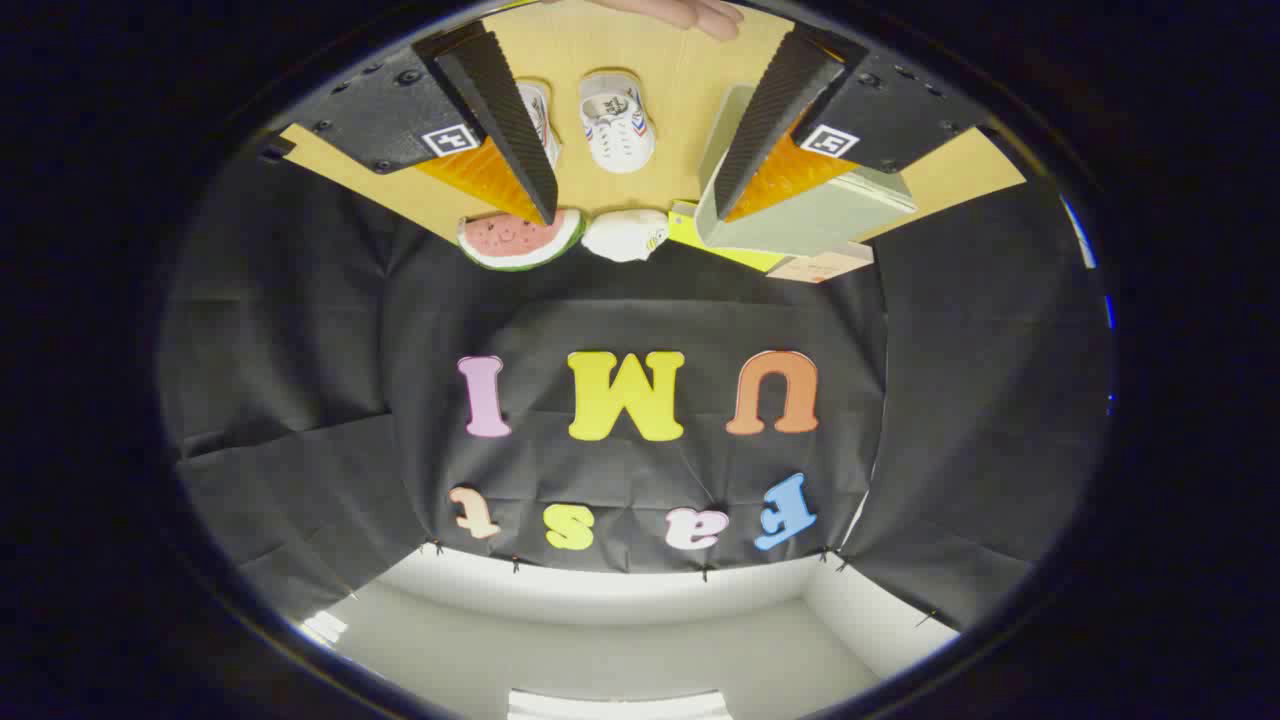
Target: Open the storage box then place both shoes into the box .Put the left shoe in first, then the right shoe, with the right side of both shoes facing outward in a uniform manner.
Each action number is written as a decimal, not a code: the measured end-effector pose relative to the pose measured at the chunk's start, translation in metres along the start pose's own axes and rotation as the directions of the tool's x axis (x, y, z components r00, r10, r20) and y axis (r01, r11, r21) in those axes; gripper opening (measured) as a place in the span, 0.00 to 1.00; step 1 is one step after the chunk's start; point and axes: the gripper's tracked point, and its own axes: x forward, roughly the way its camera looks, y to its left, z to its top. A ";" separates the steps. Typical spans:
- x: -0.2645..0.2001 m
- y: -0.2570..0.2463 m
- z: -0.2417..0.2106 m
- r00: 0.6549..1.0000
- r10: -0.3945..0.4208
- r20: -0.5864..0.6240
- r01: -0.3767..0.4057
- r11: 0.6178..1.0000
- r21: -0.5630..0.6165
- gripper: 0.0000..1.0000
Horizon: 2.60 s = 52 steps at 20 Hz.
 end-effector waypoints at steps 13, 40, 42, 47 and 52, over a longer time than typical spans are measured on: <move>-0.001 -0.011 -0.003 1.000 -0.017 0.017 0.018 0.999 -0.040 1.00; 0.172 0.029 -0.044 0.761 0.530 -0.375 -0.328 0.812 0.483 0.99; 0.181 0.042 -0.050 0.673 0.631 -0.386 -0.361 0.735 0.574 0.99; 0.192 0.071 -0.056 0.416 0.855 -0.309 -0.359 0.466 0.809 0.98; 0.199 0.083 -0.067 0.262 0.935 -0.238 -0.298 0.313 0.902 0.97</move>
